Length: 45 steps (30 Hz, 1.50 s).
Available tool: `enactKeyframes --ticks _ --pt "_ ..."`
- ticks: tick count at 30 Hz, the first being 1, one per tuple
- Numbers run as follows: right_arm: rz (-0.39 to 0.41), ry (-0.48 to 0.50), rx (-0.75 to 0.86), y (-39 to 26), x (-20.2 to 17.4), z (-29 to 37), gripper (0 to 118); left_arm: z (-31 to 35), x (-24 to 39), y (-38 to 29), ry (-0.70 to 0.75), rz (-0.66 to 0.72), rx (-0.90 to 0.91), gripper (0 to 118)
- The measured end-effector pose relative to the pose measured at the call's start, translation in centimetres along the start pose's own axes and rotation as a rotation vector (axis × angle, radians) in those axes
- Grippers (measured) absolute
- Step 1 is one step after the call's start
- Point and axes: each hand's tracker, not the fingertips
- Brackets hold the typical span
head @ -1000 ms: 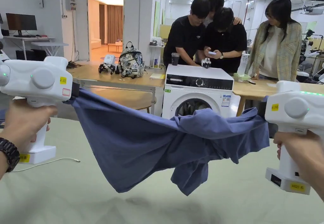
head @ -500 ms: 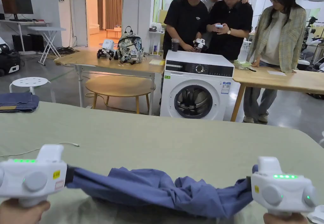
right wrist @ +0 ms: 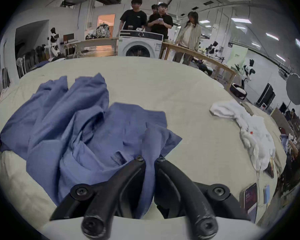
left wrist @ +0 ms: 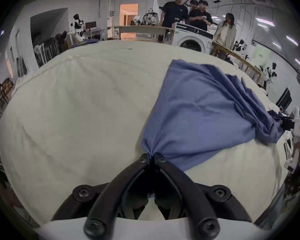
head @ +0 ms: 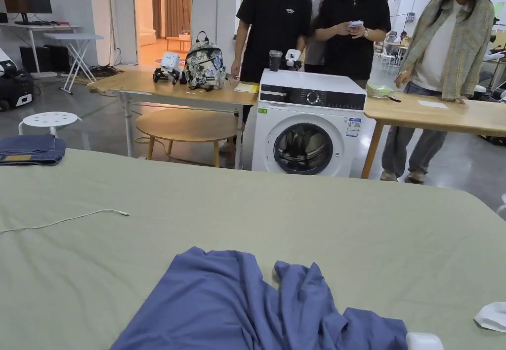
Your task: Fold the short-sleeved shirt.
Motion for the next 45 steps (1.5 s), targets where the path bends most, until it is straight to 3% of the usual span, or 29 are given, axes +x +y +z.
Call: enactKeyframes --ticks 1,3,4,5,6,8,14,16,17,18,20,21,29,30,43,44,45 --pt "-0.011 0.006 0.002 -0.5 -0.3 0.3 8 -0.3 0.0 -0.1 -0.002 -0.002 -0.007 0" --pt "-0.025 0.004 0.021 -0.9 -0.7 1.1 31 -0.1 0.3 -0.1 0.005 -0.014 0.003 9" --pt "-0.032 -0.007 0.037 -0.8 -0.8 1.5 47 0.3 0.7 0.0 0.007 -0.023 0.012 25" --pt "-0.041 -0.009 0.052 -0.7 -0.8 1.9 58 0.5 0.9 0.2 0.014 -0.032 0.021 59" --pt "-0.060 0.001 0.075 -0.5 -1.7 4.1 58 0.8 1.1 0.5 0.019 -0.039 0.039 76" --pt "-0.092 0.018 0.144 0.0 -2.1 5.8 58 2.0 1.9 0.9 -0.009 -0.034 0.093 71" --pt "-0.075 0.064 0.318 1.9 -5.7 11.6 57 4.9 5.8 3.2 -0.075 -0.064 0.275 71" --pt "-0.085 0.099 0.356 2.4 -7.0 13.0 45 5.7 7.3 3.8 -0.109 -0.093 0.344 70" --pt "-0.090 0.110 0.373 2.7 -7.7 13.7 19 6.1 8.2 4.0 -0.114 -0.114 0.377 59" --pt "-0.088 0.107 0.387 2.9 -8.5 14.6 5 6.5 9.1 4.3 -0.100 -0.138 0.407 43" --pt "-0.081 0.131 0.416 3.2 -9.8 15.7 0 7.0 10.8 4.7 -0.067 -0.195 0.439 7" --pt "-0.084 0.141 0.427 3.3 -10.4 16.1 0 7.4 11.5 4.7 -0.066 -0.214 0.463 0" --pt "-0.086 0.182 0.453 4.2 -13.2 17.7 0 7.2 12.7 6.3 -0.117 -0.174 0.438 0" --pt "-0.081 0.183 0.446 3.4 -10.2 13.1 0 6.7 12.4 6.8 -0.124 -0.179 0.409 0" --pt "-0.082 0.177 0.294 3.8 -7.4 4.4 0 -8.3 8.2 24.8 -0.147 -0.120 0.095 0" --pt "-0.081 0.175 0.285 3.7 -7.1 3.7 0 -9.3 8.4 26.0 -0.152 -0.117 0.064 4" --pt "-0.078 0.168 0.274 3.7 -6.9 3.1 0 -10.6 8.4 26.9 -0.138 -0.118 0.040 20"
